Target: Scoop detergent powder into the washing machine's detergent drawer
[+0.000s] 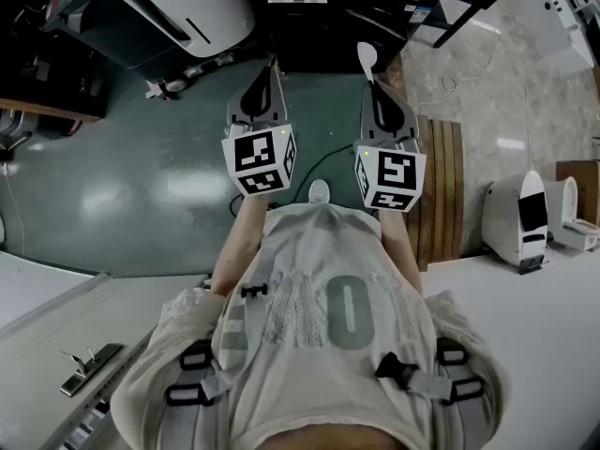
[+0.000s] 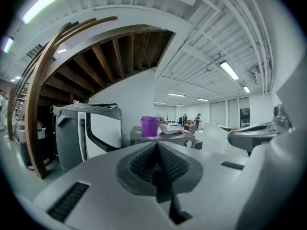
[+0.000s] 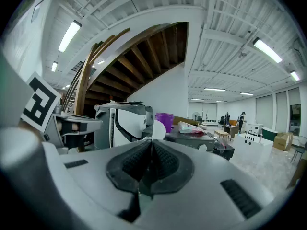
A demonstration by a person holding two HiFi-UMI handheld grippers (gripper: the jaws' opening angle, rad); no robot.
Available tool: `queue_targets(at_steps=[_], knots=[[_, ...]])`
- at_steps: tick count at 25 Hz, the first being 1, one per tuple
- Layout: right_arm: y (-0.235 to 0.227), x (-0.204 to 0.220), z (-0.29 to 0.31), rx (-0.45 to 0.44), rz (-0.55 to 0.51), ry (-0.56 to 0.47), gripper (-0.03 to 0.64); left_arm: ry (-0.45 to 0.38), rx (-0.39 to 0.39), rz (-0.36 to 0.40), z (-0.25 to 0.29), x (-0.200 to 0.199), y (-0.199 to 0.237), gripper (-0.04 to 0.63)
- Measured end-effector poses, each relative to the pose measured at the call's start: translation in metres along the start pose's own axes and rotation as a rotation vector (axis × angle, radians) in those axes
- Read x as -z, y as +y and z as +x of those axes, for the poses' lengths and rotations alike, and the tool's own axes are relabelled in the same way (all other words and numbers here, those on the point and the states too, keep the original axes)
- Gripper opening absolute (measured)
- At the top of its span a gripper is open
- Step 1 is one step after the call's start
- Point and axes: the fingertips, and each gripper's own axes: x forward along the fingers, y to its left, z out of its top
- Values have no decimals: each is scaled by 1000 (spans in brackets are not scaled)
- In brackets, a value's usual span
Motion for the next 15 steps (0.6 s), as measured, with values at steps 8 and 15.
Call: queue_targets(at_steps=[8,15], knots=[[-4,4,4,-16,13,9,9,-9,-1,-2,4,-2,2,20],[-17,11,7,-14,75,8,11,-11,-5,-20,6,-6,-1,20]])
